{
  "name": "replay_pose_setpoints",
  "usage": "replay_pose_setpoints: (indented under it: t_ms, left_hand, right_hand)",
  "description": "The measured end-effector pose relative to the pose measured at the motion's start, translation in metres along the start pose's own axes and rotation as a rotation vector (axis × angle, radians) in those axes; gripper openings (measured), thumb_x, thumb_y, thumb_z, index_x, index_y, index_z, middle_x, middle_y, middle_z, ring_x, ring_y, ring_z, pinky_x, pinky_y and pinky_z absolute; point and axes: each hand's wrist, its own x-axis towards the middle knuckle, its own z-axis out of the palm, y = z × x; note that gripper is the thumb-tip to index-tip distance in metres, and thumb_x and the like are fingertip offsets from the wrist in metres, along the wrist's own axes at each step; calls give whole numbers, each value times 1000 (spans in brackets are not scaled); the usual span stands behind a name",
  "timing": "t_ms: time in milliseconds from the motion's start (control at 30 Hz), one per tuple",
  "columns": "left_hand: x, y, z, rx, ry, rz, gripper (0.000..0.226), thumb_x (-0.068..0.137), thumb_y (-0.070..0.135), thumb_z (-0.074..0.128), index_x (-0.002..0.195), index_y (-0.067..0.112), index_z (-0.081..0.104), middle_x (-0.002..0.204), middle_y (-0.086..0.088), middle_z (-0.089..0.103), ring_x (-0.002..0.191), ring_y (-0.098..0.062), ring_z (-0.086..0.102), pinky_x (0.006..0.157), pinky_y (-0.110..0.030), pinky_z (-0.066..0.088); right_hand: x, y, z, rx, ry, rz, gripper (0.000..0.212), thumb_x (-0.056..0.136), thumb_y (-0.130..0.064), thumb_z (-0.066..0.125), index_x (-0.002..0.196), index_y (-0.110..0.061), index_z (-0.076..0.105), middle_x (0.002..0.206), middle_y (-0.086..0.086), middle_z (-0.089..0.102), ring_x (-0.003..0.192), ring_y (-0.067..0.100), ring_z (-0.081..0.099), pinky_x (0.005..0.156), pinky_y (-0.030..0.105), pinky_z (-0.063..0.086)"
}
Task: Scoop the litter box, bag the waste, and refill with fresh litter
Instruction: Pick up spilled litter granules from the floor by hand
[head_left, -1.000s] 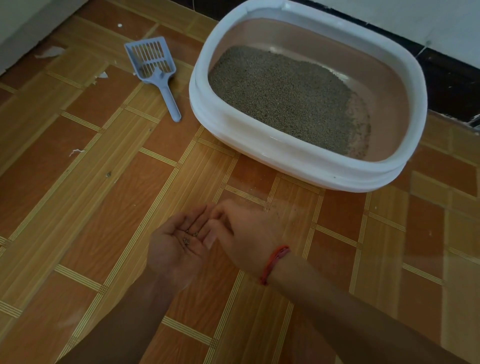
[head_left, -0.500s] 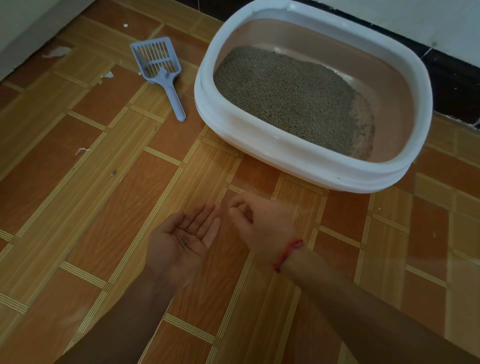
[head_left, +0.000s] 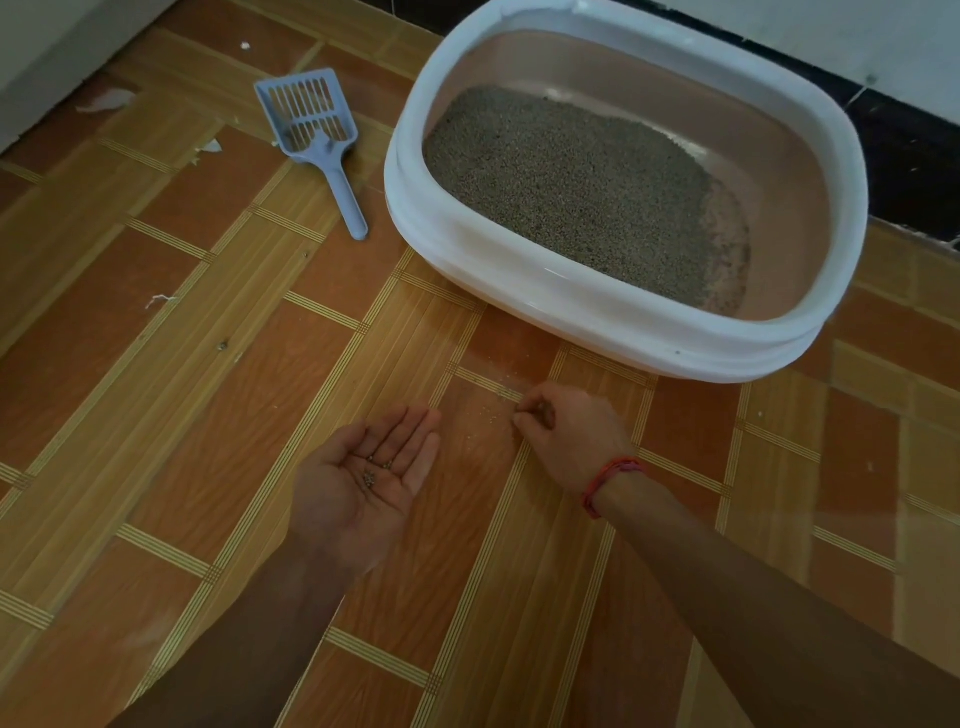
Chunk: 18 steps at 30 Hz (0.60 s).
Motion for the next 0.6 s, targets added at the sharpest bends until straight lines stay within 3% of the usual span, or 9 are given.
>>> replay_pose_setpoints:
  t_ms: [233,333,467,533,600]
  left_hand:
    - [-1,0,1,-7,5,3,50,102,20,38,86,-8,76,113,-23,71,105,-36,70,89,-51,54]
    - [0,-1,1,-3,1,4,51,102,20,37,86,-8,76,114,-23,70,106,-36,69,90,-51,54]
    - [0,-3,1,5,-16,3,52,103,21,35,88,-8,76,112,-22,71,104,-34,70,87,-47,57]
    - [0,-2,-1,27,-23,-13,50,102,24,35,92,-5,75,105,-19,73,98,-30,73,80,-41,61]
    - [0,-1,-3,43,-46,-53,47,102,27,33,105,-3,70,110,-16,72,104,-27,71,86,-40,59]
  right_hand:
    - [-1,-6,2,-46,-18,-2,13,97,-33,50,95,-30,63,79,-12,62,75,9,60,62,26,48]
    - [-9,-19,1,58,-7,-33,13,98,-32,49,94,-29,61,78,-11,64,72,7,60,65,30,52]
    - [-32,-59,2,180,-5,-194,10,96,-32,50,93,-29,59,67,-16,54,63,3,53,61,26,49]
    - [-42,-80,4,218,-54,-261,10,96,-31,49,97,-27,59,72,-15,57,66,2,53,62,24,46]
    - [-48,-93,8,225,-83,-323,11,96,-30,49,98,-26,59,84,-11,64,77,7,60,69,30,50]
